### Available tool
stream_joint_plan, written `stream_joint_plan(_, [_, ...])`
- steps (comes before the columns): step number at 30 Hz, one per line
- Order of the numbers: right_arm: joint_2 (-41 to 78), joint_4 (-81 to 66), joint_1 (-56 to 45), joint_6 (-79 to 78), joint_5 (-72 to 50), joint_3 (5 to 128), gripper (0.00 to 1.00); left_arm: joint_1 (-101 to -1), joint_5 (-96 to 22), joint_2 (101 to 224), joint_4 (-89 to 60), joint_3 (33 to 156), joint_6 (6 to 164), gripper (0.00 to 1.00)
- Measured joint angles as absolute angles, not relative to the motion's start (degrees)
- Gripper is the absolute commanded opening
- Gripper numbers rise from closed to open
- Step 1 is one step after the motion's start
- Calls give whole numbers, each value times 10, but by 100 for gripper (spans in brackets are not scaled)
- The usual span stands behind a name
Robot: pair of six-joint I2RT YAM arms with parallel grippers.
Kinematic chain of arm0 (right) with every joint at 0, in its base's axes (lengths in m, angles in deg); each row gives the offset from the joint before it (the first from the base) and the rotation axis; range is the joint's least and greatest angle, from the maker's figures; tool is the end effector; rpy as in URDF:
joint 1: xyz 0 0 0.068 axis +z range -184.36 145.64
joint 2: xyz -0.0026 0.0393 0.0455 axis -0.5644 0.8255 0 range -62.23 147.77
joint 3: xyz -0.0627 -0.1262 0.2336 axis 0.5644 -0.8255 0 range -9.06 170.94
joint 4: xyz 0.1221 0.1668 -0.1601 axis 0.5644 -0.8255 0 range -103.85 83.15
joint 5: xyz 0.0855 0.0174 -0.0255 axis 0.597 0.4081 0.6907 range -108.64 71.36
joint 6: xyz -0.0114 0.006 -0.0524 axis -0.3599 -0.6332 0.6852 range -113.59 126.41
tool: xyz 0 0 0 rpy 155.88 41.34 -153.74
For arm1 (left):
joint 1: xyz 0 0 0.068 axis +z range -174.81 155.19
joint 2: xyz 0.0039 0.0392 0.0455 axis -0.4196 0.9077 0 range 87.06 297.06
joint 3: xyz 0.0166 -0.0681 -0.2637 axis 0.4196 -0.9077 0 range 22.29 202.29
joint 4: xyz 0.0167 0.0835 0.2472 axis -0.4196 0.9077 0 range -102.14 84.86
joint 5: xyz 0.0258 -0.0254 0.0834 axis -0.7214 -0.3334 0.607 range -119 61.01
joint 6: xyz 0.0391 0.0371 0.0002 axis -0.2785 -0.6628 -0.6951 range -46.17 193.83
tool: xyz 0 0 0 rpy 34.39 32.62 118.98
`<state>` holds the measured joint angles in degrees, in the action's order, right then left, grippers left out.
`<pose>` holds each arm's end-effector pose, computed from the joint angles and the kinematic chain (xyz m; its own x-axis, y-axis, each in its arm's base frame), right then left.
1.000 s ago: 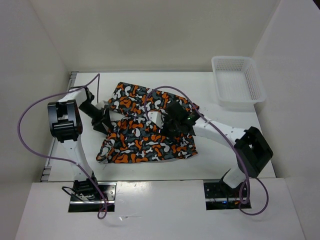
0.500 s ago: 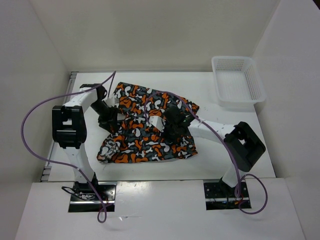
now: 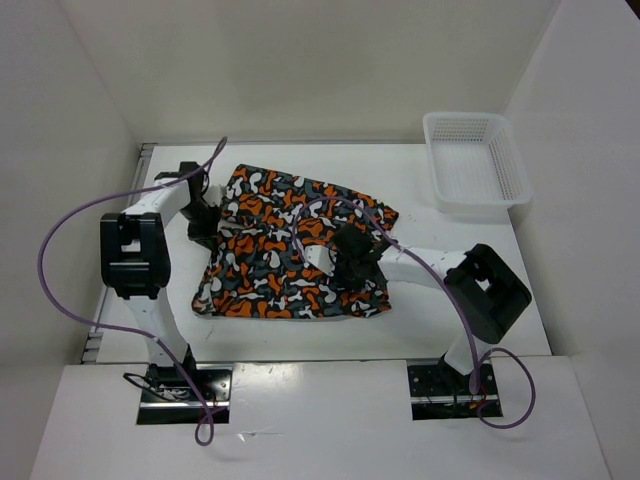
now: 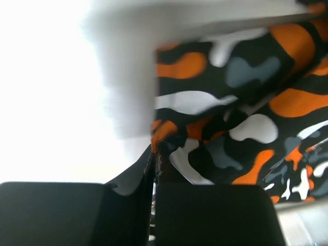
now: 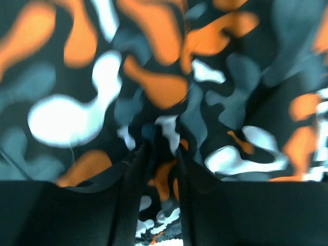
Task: Fold and stack the shorts
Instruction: Flatten the shorts out
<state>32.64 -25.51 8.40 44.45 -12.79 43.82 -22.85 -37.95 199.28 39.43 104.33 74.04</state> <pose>0.2313 0.2188 0.1619 -0.0653 -0.8953 -0.4408 -0.9552 0.1839 -0.2321 0.3774 0.0074 0.1785 -0.9890 -0.0375 -0.1429 -0.0151 0.9879 -0.1546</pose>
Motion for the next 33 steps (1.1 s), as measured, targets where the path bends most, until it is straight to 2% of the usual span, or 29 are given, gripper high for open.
stream_joint_plan(2, [325,-250,84,456,-133,422,27,-219,-371,1979,370,1043,741,0])
stream_joint_plan(4, [320,-239,84,466,-138,412,25,-210,-364,1961,351,1043,741,0])
stream_joint_plan(13, [316,-209,84,486,-138,400,24,-169,-349,1936,314,1051,742,2])
stream_joint_plan(15, [316,-206,85,488,-135,400,24,-157,-348,1941,312,1060,742,12])
stream_joint_plan(16, [316,-206,85,489,-135,399,24,-153,-347,1945,312,1065,741,31])
stream_joint_plan(17, [315,-207,85,490,-135,399,24,-149,-344,1948,311,1072,738,43])
stream_joint_plan(19, [313,-210,85,494,-136,397,24,-137,-344,1953,305,1085,738,50])
stream_joint_plan(28, [306,-225,85,512,-139,394,24,-120,-433,1961,341,1126,741,51])
stream_joint_plan(33, [306,-228,85,516,-139,394,24,-119,-433,2027,365,1130,741,53])
